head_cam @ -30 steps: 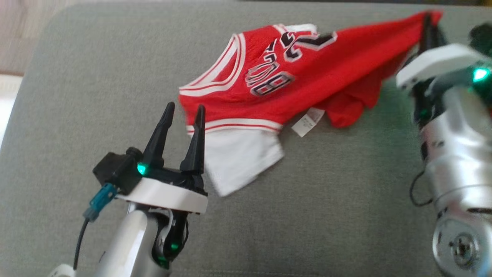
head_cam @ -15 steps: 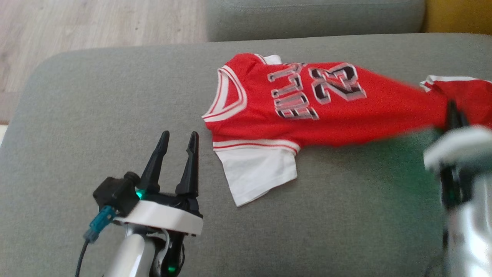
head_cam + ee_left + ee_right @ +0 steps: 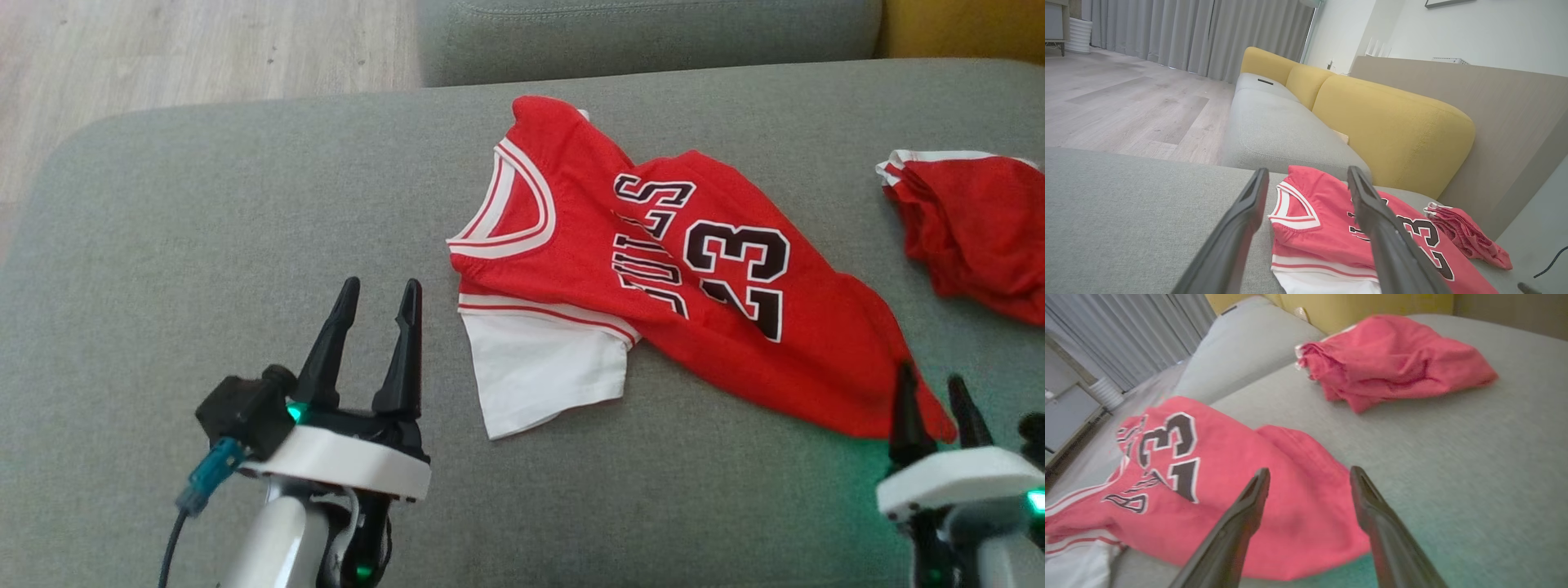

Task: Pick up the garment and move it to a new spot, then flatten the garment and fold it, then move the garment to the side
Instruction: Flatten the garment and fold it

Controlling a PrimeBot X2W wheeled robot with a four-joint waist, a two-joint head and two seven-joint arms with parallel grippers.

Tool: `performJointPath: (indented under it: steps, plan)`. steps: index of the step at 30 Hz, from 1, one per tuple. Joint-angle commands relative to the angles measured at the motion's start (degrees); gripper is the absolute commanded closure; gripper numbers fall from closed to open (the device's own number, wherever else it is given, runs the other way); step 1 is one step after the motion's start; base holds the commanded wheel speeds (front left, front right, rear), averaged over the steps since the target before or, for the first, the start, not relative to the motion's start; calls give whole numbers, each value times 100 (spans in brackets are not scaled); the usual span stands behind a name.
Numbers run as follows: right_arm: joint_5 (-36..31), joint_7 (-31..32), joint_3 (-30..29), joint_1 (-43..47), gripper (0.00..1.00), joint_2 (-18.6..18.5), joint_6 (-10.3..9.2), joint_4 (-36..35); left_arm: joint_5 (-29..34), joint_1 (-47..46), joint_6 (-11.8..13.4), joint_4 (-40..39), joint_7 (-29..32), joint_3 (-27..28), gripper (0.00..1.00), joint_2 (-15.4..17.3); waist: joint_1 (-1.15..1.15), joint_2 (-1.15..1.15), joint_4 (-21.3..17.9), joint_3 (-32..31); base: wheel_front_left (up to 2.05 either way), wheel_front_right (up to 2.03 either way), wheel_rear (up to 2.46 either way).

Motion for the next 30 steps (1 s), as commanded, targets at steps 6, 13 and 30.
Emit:
performJointPath:
  steps: [6,13,30]
  plan:
    - [-13,-914,935,-220,0,-63,43,-1020,24,-242,-40,-174,-31,142,0,21,0,0,10,-23,0,0,0]
    - [-4,-1217,1223,29,0,-62,43,-1324,-21,-255,-41,-139,-31,50,0,21,0,0,90,0,0,0,0]
    - [93,-1202,1150,-104,0,-62,43,-1327,-395,-667,114,1900,342,-1280,0,21,0,0,-167,148,0,0,0]
